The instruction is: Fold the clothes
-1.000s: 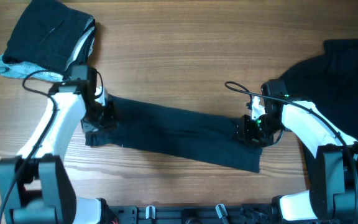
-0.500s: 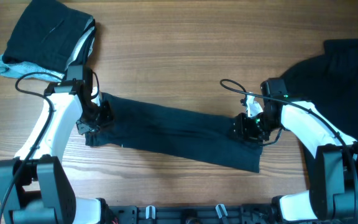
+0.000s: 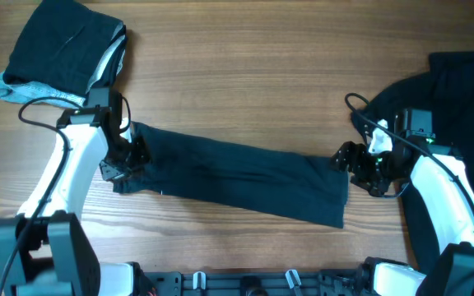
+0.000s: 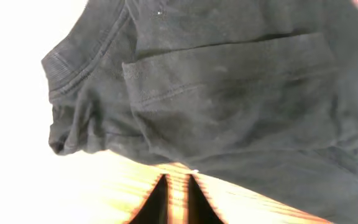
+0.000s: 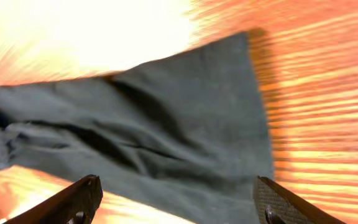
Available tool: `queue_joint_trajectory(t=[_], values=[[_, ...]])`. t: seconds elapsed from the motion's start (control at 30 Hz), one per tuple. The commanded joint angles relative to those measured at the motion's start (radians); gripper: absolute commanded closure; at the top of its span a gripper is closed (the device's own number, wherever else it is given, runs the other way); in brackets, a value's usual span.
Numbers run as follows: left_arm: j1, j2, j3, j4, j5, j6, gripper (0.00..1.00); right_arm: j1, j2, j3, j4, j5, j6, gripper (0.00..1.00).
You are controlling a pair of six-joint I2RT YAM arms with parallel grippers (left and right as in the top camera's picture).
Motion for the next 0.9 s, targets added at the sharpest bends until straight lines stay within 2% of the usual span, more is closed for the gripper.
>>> queue_joint_trajectory(t=[0.0,0.1,0.17,0.23,0.27,0.3,0.4,0.43,0.57,0.77,0.87], values=[[0.006,-0.106,0.066,-0.018,-0.003,0.008,0.76,-0.005,0.065,-0.067,0.028,0.084,0.069,0.17],[0.006,-0.184,0.07,-0.022,-0.003,0.008,0.64,-0.005,0.126,-0.1,0.049,0.099,0.072,0.18],[0.006,-0.217,0.07,-0.023,-0.003,0.008,0.6,-0.005,0.167,-0.119,0.068,0.099,0.075,0.2],[0.006,-0.238,0.07,-0.022,-0.003,0.008,0.58,-0.005,0.197,-0.131,0.094,0.055,0.069,0.31],[0.006,-0.238,0.07,-0.022,-0.003,0.008,0.58,-0.005,0.198,-0.131,0.094,0.022,0.055,0.46],[0.006,-0.238,0.07,-0.022,-0.003,0.008,0.58,-0.005,0.198,-0.132,0.093,-0.019,0.035,0.52],[0.006,-0.238,0.07,-0.019,-0.003,0.008,0.58,-0.005,0.198,-0.132,0.098,-0.089,0.012,0.87],[0.006,-0.238,0.07,-0.019,-0.003,0.008,0.58,-0.005,0.198,-0.132,0.104,-0.089,-0.006,0.95],[0.006,-0.238,0.07,-0.022,-0.003,0.008,0.59,-0.005,0.153,-0.105,0.09,-0.04,-0.003,0.96],[0.006,-0.238,0.07,-0.023,-0.003,0.008,0.59,-0.005,-0.007,0.08,-0.156,0.367,0.155,0.96],[0.006,-0.238,0.07,-0.022,-0.003,0.008,0.59,-0.005,-0.052,0.198,-0.233,0.402,0.159,0.96]])
